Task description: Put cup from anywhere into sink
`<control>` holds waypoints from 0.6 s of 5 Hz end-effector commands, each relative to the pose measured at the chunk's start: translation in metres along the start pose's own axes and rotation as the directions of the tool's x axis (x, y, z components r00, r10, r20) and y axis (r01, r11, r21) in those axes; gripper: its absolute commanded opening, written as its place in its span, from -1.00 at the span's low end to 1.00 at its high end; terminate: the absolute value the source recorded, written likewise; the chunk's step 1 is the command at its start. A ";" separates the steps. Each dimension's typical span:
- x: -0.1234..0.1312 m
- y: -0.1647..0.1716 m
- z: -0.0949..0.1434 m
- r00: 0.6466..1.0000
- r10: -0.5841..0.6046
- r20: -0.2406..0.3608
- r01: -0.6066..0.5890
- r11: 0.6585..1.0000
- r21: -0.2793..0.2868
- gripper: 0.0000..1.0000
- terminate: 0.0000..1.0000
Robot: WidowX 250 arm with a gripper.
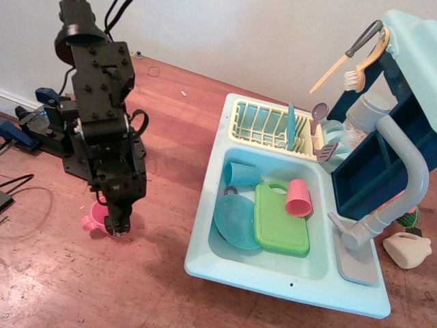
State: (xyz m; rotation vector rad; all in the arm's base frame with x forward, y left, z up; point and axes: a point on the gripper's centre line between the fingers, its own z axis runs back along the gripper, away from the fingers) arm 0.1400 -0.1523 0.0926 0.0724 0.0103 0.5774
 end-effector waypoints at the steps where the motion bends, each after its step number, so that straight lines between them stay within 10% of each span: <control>1: -0.008 -0.009 -0.014 1.000 0.027 0.005 -0.027 0.999 -0.033 1.00 -1.00; 3: -0.021 -0.014 -0.038 0.999 0.046 -0.002 -0.046 0.996 -0.080 1.00 -1.00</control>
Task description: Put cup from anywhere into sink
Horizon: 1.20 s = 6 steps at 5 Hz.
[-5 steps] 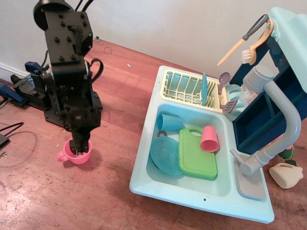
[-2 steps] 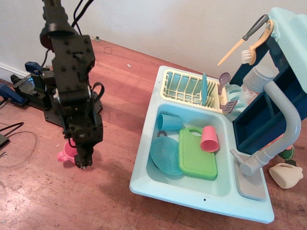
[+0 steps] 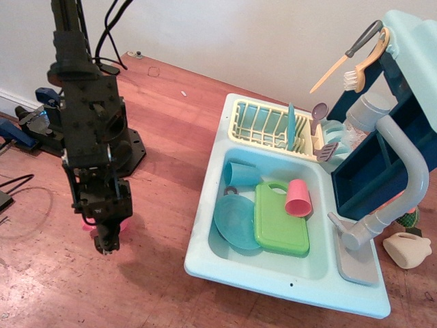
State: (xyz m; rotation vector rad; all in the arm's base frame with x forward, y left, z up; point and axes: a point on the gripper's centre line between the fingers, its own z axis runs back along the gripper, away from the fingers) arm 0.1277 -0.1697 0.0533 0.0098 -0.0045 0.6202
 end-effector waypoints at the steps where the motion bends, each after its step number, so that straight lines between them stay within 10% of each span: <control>1: -0.001 -0.009 -0.014 1.000 0.006 0.002 -0.006 0.999 -0.041 1.00 -1.00; 3: 0.008 -0.007 -0.017 0.999 -0.026 -0.021 0.025 0.999 -0.019 1.00 -1.00; 4: 0.012 -0.007 -0.015 0.999 -0.045 -0.029 0.046 0.999 0.005 -1.00 -1.00; 6: 0.025 -0.011 -0.013 0.993 -0.111 -0.038 0.112 0.993 0.031 -1.00 -1.00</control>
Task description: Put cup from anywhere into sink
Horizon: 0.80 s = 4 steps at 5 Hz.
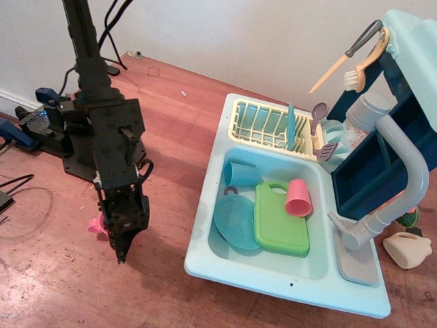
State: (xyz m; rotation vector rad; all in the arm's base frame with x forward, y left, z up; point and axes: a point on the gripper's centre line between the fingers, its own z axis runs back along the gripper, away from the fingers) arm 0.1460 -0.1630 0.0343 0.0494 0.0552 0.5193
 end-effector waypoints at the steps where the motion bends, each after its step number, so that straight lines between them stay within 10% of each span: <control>1: 0.015 -0.008 0.010 0.999 -0.055 0.003 0.055 0.999 0.002 -1.00 -1.00; 4: 0.053 0.014 0.121 0.990 -0.066 0.123 0.044 0.984 0.173 -1.00 -1.00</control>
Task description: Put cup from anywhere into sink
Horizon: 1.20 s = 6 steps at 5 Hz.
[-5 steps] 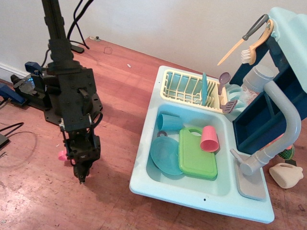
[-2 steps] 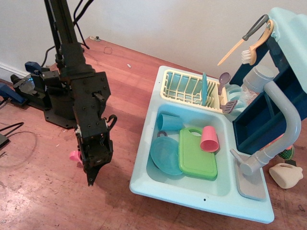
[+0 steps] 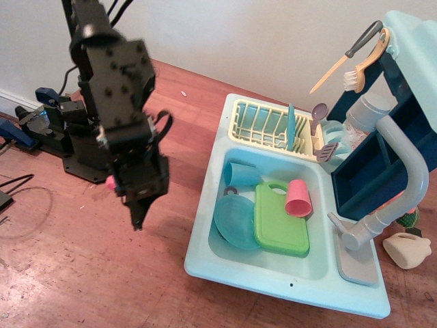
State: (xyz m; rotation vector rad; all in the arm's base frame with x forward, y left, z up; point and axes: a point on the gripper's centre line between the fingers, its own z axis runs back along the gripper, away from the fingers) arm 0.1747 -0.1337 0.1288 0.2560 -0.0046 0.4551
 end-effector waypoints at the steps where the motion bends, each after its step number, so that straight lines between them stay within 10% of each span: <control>1: 0.067 -0.010 0.042 0.995 -0.051 0.086 0.052 0.999 -0.012 -1.00 -1.00; 4: 0.132 -0.063 0.045 0.984 -0.118 0.137 0.125 0.991 -0.041 -1.00 -1.00; 5: 0.133 -0.060 0.042 0.984 -0.124 0.128 0.133 0.989 -0.061 1.00 -1.00; 6: 0.129 -0.039 0.061 0.981 -0.087 0.175 0.097 0.994 -0.049 1.00 1.00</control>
